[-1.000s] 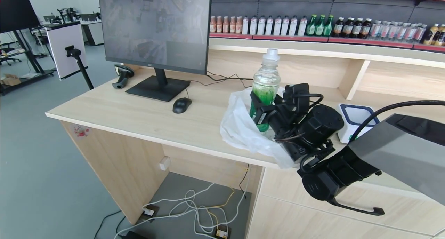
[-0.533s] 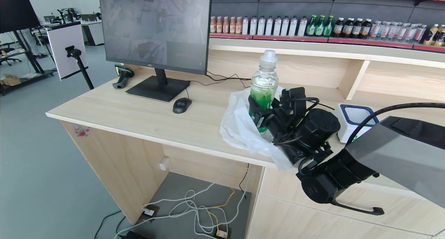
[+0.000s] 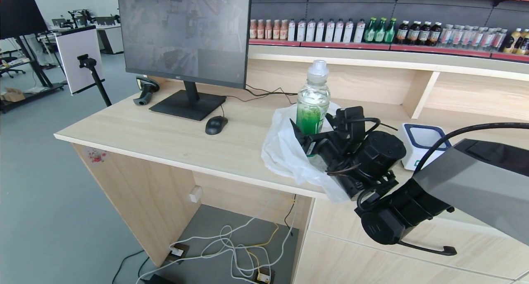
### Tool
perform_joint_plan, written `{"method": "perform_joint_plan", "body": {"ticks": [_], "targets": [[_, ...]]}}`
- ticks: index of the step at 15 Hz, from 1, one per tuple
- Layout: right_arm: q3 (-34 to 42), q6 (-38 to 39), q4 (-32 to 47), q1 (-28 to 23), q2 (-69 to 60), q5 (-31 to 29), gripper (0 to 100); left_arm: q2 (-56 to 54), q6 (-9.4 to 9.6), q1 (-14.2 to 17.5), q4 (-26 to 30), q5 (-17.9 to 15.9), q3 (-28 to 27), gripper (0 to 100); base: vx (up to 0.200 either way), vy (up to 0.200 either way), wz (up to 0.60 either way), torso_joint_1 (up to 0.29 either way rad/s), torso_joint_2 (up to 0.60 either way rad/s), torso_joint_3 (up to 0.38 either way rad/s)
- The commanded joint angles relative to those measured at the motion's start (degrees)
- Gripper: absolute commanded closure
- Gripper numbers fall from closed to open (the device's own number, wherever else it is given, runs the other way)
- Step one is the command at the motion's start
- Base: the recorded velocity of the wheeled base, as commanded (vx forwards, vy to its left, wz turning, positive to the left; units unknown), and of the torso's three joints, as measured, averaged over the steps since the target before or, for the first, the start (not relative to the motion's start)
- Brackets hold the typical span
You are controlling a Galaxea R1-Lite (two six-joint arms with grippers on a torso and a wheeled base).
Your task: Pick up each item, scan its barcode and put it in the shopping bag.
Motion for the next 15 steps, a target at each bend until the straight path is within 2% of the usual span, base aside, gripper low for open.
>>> {"method": "perform_joint_plan", "body": {"ticks": [1,9,15], "targets": [[1.8,-0.3,-0.1,0.2,-2.3,0.0,0,0.0,-0.04,0.0,0.0,0.0,0.0,0,0.0,0.0,0.0,0.0,0.0,0.0],[13.3,0.7,-0.1,0.2,-12.8,0.0,0,0.0,-0.04,0.0,0.0,0.0,0.0,0,0.0,0.0,0.0,0.0,0.0,0.0],[15.6,3.2,-0.1,-2.8,-20.5,0.0,0,0.0,-0.04,0.0,0.0,0.0,0.0,0,0.0,0.0,0.0,0.0,0.0,0.0]]}}
